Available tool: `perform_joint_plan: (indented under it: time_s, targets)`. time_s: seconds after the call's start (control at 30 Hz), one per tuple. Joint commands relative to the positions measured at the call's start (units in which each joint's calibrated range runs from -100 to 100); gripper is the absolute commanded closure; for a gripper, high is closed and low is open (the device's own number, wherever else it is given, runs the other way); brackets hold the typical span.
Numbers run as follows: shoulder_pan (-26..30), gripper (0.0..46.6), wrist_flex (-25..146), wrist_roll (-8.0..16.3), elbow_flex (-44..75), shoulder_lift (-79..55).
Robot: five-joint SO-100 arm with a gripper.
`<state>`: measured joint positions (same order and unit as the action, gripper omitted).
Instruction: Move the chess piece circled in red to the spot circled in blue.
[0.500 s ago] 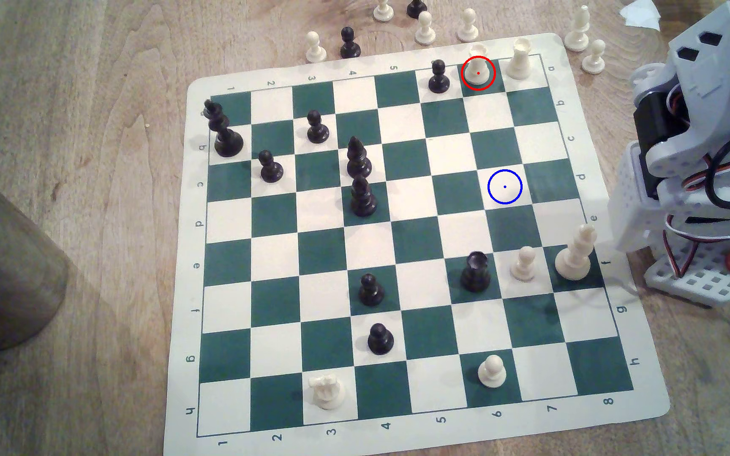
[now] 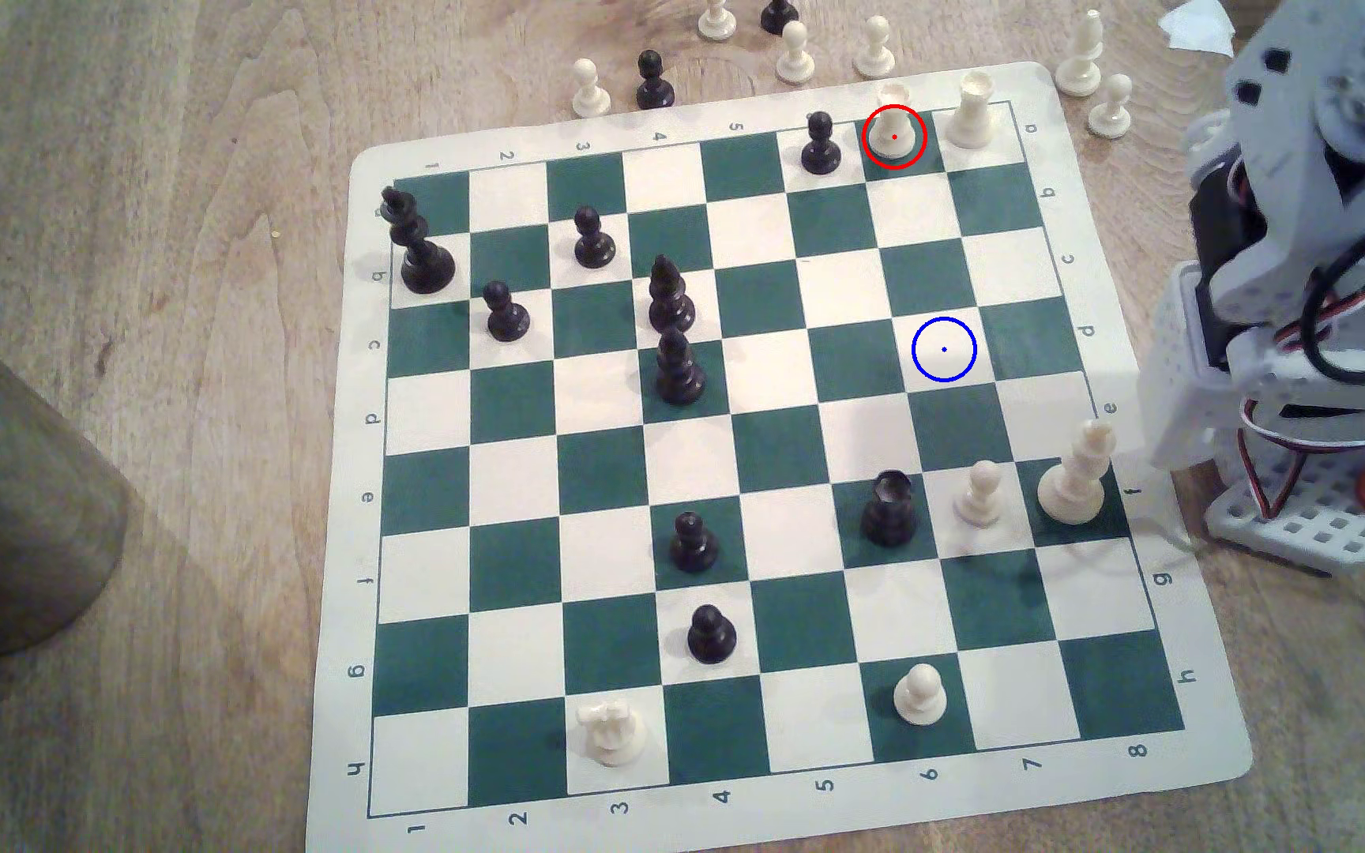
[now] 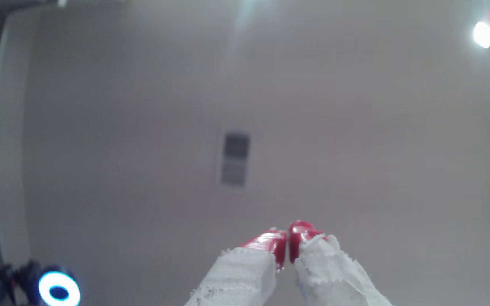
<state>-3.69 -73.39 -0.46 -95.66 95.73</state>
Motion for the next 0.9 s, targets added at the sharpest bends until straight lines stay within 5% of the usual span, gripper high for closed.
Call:
perform_joint_plan:
  time_s: [0.0,0.33,0.5,0.77,0.8,0.87]
  targets:
    - [-0.34,46.4,15.24,-0.05,10.44,0.03]
    - [-4.41,46.4,65.61,0.20,40.45,-0.06]
    - [-11.84,46.4,95.99,0.44,53.50,-0.06]
    - [-21.38,46.4,129.90,3.13,59.49,0.11]
    - [-23.81,42.5,136.20,3.47,59.40,0.20]
    - [-24.20,43.2,140.38,4.05,58.49,0.20]
